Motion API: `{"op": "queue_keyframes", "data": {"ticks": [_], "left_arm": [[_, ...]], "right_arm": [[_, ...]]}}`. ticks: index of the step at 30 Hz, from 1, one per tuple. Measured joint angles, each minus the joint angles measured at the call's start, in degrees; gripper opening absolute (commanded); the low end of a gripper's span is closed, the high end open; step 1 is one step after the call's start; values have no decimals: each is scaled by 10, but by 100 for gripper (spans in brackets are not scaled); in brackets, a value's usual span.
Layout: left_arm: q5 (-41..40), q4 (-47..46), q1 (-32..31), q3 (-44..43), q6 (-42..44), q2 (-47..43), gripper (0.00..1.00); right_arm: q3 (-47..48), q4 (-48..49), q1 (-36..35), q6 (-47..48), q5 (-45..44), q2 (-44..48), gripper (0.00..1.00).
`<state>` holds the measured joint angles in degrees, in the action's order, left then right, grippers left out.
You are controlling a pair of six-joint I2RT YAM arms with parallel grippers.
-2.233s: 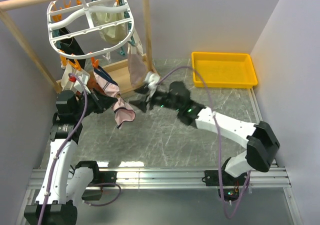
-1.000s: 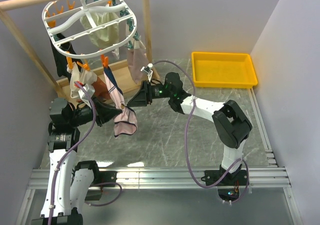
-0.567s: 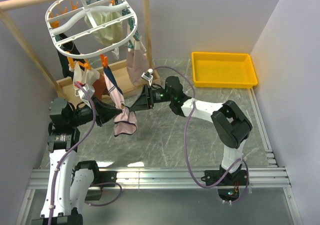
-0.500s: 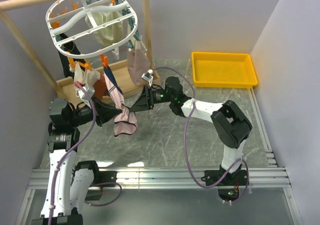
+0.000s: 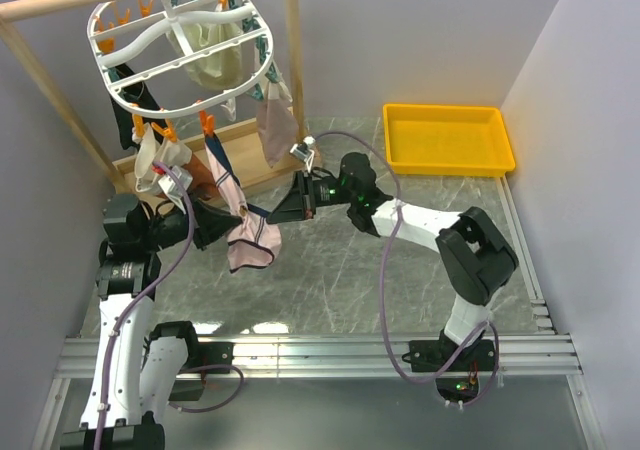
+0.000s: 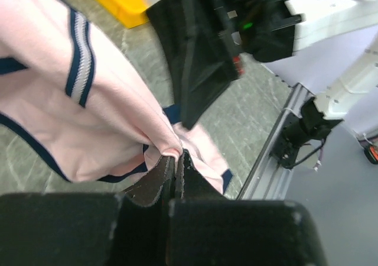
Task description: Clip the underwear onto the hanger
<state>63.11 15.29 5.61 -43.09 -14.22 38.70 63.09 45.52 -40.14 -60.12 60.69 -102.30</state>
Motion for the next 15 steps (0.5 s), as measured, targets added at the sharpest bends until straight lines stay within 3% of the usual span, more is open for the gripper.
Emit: {"op": "queue_keyframes", "data": {"ticks": [1, 5, 8, 11, 15], "left_arm": [[-9, 6, 0, 0, 2, 2, 2], [-54, 26, 0, 0, 8, 5, 37], [-96, 36, 0, 0, -4, -4, 48], [-139, 44, 0, 0, -33, -19, 47], [-166, 63, 0, 0, -83, -42, 36]], "right_arm": [[-2, -9, 2, 10, -1, 8, 0], [-10, -71, 19, 62, -12, 57, 0], [-15, -120, 30, 105, -27, 101, 0], [-16, -162, 35, 143, -50, 137, 0], [-16, -205, 35, 189, -83, 173, 0]]}}
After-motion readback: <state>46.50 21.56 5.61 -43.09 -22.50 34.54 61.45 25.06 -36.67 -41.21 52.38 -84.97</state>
